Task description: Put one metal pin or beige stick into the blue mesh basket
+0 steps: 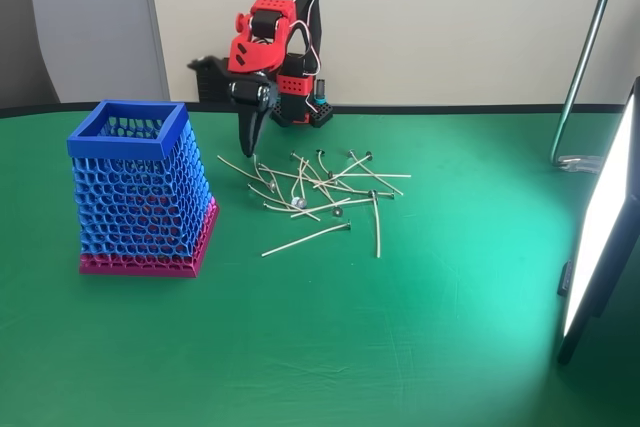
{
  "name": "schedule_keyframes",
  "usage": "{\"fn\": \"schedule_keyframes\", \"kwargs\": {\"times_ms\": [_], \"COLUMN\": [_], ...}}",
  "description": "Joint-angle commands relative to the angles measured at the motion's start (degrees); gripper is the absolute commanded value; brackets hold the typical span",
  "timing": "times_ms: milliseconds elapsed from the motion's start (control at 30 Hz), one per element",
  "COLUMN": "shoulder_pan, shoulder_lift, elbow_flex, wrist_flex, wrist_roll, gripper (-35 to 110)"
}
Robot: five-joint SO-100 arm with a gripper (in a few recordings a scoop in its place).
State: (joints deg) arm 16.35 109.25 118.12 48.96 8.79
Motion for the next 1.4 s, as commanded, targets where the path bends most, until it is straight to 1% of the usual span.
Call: {"fn": "schedule_keyframes", "kwargs": {"times_ms": [0, 167, 400, 533, 633, 733, 800, 900, 967, 1100, 1300, 1367], "shoulder_pan": [-1.14, -2.9, -3.96, -3.78, -2.9, -2.29, -2.81, -3.52, -3.69, -3.08, -3.52, -3.78], "shoulder_lift": [-3.08, -7.03, -12.74, -16.26, -17.23, -17.49, -17.84, -17.58, -17.49, -18.54, -23.29, -24.79], "elbow_flex": [-3.6, -6.59, -10.37, -14.94, -15.91, -15.91, -15.73, -14.77, -14.77, -16.52, -20.39, -21.36], "wrist_flex": [0.62, 4.57, 6.24, 11.25, 11.87, 11.87, 12.22, 12.22, 11.87, 8.17, 4.13, 3.6], "wrist_roll": [6.68, 16.08, 24.79, 33.66, 39.02, 42.54, 42.19, 38.67, 34.1, 17.93, -9.32, -14.94], "gripper": [1, 1, 1, 1, 1, 1, 1, 1, 1, 1, 1, 1]}}
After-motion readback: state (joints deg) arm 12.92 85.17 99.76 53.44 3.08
